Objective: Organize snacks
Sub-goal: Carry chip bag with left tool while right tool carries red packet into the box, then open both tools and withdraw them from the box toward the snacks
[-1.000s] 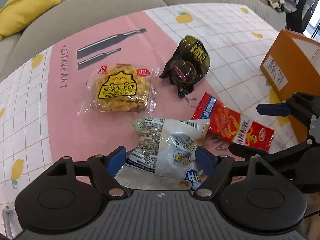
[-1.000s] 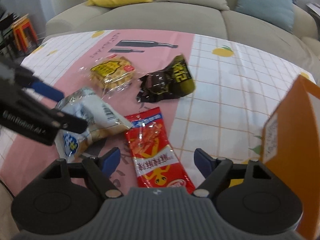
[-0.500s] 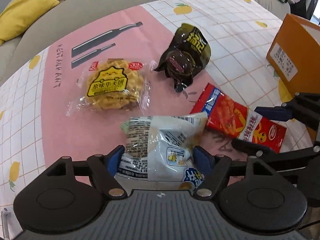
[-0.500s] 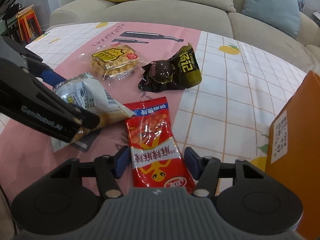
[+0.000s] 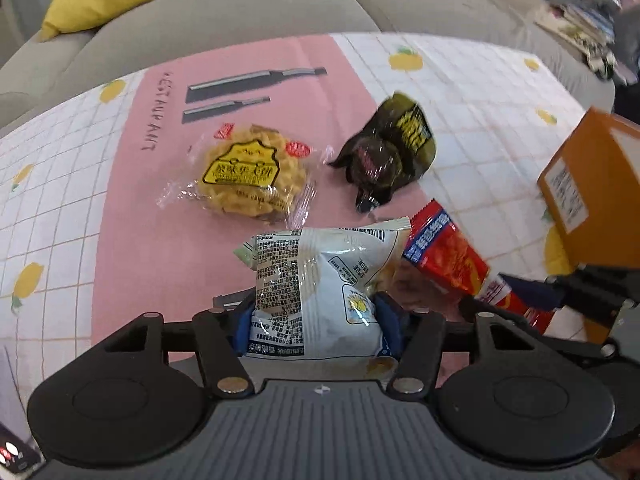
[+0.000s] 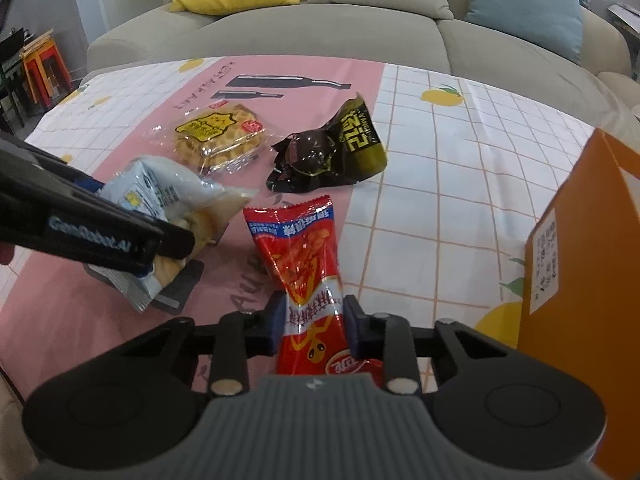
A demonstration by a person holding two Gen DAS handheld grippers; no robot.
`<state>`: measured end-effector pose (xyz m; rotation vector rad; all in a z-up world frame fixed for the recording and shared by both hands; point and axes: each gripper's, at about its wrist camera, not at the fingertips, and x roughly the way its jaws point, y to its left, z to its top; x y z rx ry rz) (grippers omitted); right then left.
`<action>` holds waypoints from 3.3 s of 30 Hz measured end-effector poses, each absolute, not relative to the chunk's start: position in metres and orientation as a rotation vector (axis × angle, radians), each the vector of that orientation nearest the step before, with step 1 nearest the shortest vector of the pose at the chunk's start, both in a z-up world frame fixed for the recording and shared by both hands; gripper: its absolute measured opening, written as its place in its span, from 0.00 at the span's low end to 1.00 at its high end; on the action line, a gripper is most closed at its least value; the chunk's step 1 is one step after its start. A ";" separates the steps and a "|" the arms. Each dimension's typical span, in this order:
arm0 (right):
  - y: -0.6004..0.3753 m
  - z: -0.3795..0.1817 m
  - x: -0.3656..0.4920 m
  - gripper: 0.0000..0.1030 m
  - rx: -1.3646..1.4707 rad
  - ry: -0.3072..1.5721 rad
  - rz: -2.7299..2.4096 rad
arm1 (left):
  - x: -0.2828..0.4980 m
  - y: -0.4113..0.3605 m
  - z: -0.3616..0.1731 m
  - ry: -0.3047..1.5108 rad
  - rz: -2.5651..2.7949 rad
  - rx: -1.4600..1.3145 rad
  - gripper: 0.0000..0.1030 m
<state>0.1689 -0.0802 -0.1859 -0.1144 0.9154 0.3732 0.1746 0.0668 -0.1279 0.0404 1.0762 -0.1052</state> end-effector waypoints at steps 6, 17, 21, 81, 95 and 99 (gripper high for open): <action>-0.089 -0.159 0.159 0.25 -0.061 0.873 0.352 | 0.161 0.066 -0.095 1.041 -0.047 -0.086 0.66; -0.141 -0.078 0.121 0.25 0.158 0.759 0.333 | 0.131 0.036 -0.019 0.917 -0.110 -0.196 0.66; -0.171 -0.056 0.106 0.25 0.183 0.737 0.298 | 0.126 0.008 -0.002 0.900 -0.194 -0.204 0.66; -0.387 -0.142 0.212 0.47 -0.244 1.197 0.146 | 0.239 -0.264 -0.100 1.196 -0.462 0.171 0.86; -0.379 -0.114 0.186 0.62 -0.192 1.159 0.131 | 0.222 -0.234 -0.056 1.112 -0.449 0.109 0.88; -0.374 -0.104 0.177 0.53 -0.140 1.122 0.133 | 0.214 -0.215 -0.042 1.072 -0.410 0.102 0.88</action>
